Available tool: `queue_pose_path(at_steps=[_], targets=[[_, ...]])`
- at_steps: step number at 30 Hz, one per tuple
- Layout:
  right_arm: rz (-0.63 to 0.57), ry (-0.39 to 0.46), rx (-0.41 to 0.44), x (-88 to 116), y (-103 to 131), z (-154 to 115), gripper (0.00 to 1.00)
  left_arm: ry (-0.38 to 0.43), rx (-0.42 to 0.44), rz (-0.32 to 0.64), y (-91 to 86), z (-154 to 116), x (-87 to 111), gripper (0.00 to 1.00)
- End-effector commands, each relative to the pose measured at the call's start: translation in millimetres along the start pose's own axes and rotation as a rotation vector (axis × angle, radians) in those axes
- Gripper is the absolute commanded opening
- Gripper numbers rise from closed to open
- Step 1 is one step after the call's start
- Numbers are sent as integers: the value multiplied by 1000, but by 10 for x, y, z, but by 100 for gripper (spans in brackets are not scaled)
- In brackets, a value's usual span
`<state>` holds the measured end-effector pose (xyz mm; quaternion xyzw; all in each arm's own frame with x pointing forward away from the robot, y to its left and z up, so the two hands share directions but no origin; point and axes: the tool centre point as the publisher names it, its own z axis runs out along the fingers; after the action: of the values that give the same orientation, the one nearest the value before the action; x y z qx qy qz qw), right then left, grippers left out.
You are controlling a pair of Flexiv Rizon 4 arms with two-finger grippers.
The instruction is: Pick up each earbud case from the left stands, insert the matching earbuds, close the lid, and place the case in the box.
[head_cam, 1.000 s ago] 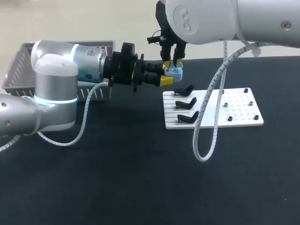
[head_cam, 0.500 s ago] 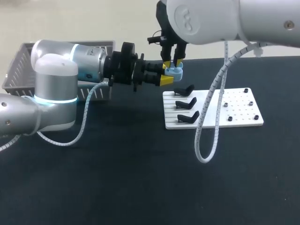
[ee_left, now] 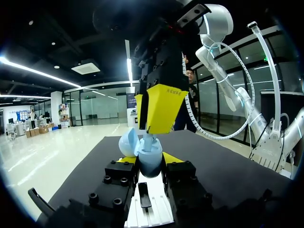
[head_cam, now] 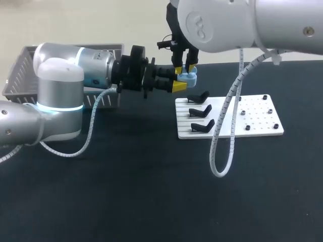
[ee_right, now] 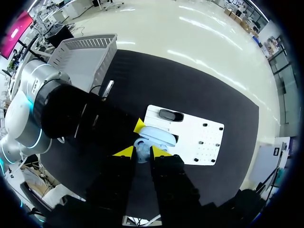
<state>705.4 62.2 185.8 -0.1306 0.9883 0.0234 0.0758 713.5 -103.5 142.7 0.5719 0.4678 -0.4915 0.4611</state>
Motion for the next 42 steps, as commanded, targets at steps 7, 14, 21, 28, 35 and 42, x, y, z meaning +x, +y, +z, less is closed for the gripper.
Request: queue_pose_path(at_steps=[7, 14, 21, 28, 35, 42], targets=[[6, 2, 4, -21, -10, 31, 0, -2, -3, 3, -6, -1, 7, 0], [9, 10, 2, -44, -21, 72, 0, -2, -3, 3, -6, -1, 7, 0], [15, 21, 5, -49, -35, 112, 0, -2, -3, 3, -6, -1, 7, 0], [30, -9, -15, 26, -64, -42, 100, -2, -3, 3, -6, -1, 7, 0], [163, -106, -61, -88, -228, -199, 100, -2, -3, 3, -6, -1, 7, 0], [403, -137, -89, -431, -579, 7, 100, -2, -3, 3, -6, -1, 7, 0]])
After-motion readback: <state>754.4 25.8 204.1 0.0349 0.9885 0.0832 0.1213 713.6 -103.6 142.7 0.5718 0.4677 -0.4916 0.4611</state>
